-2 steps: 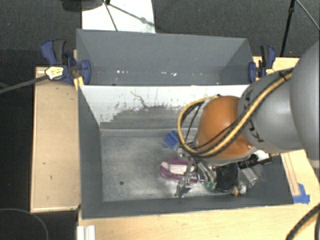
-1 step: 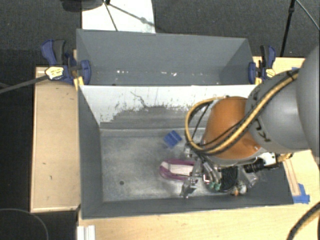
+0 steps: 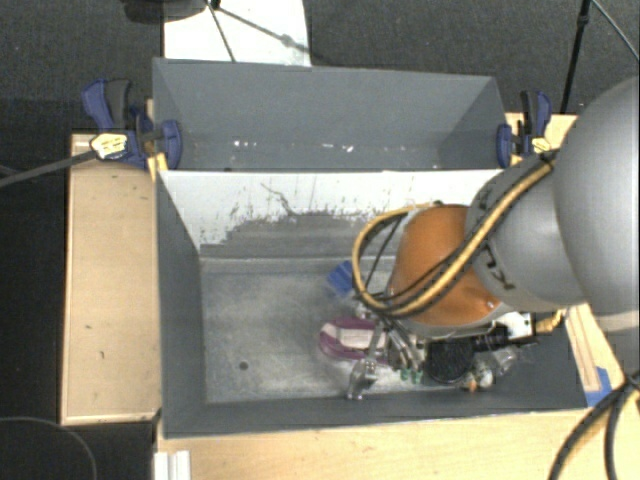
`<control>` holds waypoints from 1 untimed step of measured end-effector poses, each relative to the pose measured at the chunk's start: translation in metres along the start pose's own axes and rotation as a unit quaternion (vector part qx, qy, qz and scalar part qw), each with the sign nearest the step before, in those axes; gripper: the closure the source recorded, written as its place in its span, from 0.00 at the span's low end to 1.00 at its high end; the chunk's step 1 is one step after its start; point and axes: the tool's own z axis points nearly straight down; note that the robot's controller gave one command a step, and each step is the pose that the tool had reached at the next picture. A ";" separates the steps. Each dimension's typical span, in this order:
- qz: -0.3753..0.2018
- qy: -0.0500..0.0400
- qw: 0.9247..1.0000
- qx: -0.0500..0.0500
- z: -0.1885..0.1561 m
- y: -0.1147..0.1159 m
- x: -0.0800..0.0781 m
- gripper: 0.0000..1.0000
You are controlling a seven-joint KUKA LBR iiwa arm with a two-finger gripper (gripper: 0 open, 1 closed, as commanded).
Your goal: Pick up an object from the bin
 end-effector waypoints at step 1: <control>-0.001 0.000 1.000 0.000 0.000 0.000 -0.001 0.00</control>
Offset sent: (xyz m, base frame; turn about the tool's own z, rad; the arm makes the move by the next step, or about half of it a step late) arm 0.0000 0.0000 0.0000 0.0000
